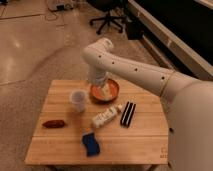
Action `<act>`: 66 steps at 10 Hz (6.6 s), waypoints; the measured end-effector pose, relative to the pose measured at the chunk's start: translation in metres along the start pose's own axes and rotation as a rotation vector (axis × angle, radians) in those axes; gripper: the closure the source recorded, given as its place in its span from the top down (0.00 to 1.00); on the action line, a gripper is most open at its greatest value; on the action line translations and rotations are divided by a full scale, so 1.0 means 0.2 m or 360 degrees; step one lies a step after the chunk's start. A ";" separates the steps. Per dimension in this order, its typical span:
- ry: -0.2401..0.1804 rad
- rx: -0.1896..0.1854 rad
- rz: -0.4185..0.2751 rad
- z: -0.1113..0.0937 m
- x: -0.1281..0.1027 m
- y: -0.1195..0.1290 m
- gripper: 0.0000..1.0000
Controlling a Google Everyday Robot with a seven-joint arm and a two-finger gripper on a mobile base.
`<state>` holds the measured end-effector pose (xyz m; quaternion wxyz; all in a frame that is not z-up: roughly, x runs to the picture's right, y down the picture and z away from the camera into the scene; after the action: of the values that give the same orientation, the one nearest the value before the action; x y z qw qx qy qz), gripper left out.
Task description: Place the ceramic cup in the ceramic bowl
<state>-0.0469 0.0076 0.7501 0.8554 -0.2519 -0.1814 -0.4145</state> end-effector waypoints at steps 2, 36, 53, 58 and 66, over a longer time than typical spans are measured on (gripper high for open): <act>0.0000 0.0000 -0.0001 0.00 0.00 0.00 0.80; -0.0112 -0.0164 -0.0163 0.57 -0.20 -0.20 0.58; -0.0018 0.0067 0.0246 0.17 0.50 -0.17 0.00; 0.0009 0.0134 0.0419 0.35 0.62 -0.16 0.45; -0.0074 0.0122 0.0405 0.44 0.55 -0.03 0.80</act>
<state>0.0042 -0.0124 0.8810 0.9057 -0.2497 -0.1835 -0.2893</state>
